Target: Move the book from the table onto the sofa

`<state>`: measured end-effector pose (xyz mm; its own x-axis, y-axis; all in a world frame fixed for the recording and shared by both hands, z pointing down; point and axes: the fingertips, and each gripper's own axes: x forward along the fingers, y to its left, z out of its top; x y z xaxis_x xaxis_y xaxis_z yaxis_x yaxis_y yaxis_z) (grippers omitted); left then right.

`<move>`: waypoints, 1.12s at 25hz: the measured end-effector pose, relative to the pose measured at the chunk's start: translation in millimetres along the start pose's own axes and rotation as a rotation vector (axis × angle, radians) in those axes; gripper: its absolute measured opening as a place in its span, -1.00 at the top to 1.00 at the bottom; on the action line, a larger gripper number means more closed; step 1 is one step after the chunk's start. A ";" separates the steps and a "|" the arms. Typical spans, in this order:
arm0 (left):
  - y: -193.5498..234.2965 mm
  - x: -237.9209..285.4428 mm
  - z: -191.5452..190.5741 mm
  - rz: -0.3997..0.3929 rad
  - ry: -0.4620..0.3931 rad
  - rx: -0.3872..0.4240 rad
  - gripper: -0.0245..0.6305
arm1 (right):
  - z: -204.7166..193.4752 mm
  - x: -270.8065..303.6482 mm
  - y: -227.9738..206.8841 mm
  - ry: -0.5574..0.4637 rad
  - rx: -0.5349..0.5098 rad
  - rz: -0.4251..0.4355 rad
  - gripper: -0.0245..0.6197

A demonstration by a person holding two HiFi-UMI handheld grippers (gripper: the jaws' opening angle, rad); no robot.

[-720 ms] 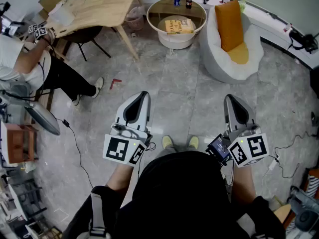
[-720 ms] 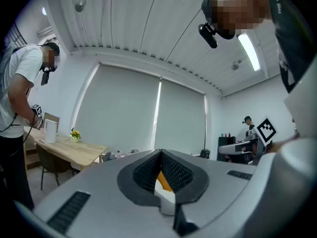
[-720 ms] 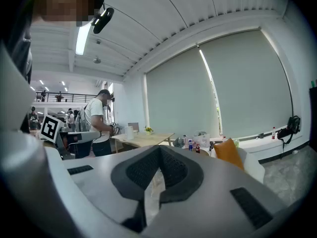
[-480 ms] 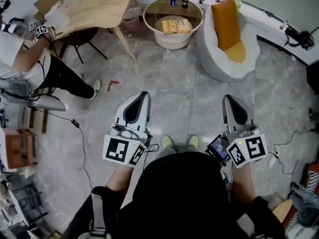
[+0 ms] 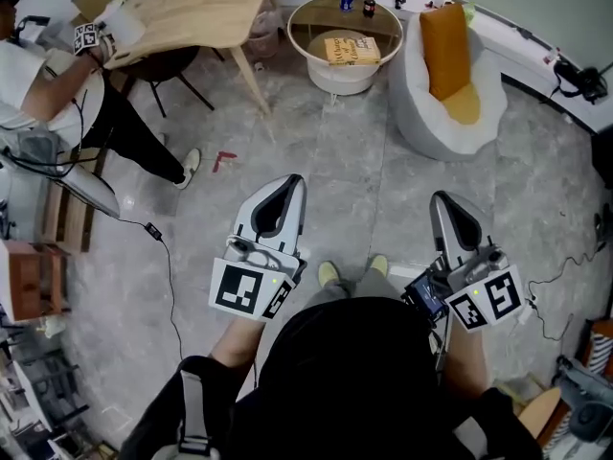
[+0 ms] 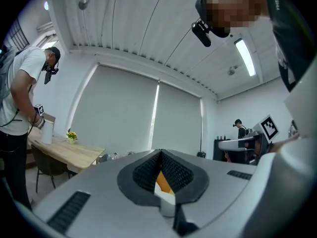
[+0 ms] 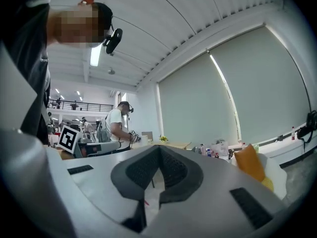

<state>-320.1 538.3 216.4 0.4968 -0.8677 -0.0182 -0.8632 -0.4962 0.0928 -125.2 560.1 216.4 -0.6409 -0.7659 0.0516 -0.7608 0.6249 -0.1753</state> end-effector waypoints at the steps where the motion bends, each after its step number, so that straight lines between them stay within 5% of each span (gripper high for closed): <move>1: 0.7 -0.3 0.3 0.003 0.000 0.008 0.89 | -0.7 2.4 0.8 0.001 0.009 -0.001 0.90; 9: 1.2 -4.7 14.9 0.013 -0.088 0.060 0.89 | -5.1 13.8 -15.7 -0.007 0.089 -0.028 0.90; 15: 5.4 30.3 5.4 0.040 -0.029 0.129 0.89 | -15.7 33.7 -43.7 0.049 0.001 -0.019 0.90; 28: 20.7 164.4 -10.2 0.044 0.021 0.059 0.89 | 5.4 90.3 -186.9 0.049 -0.044 -0.154 0.90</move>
<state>-255.4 385.7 225.5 0.4592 -0.8883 0.0058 -0.8879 -0.4588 0.0340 -40.4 373.3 248.5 -0.5195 -0.8456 0.1228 -0.8537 0.5072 -0.1182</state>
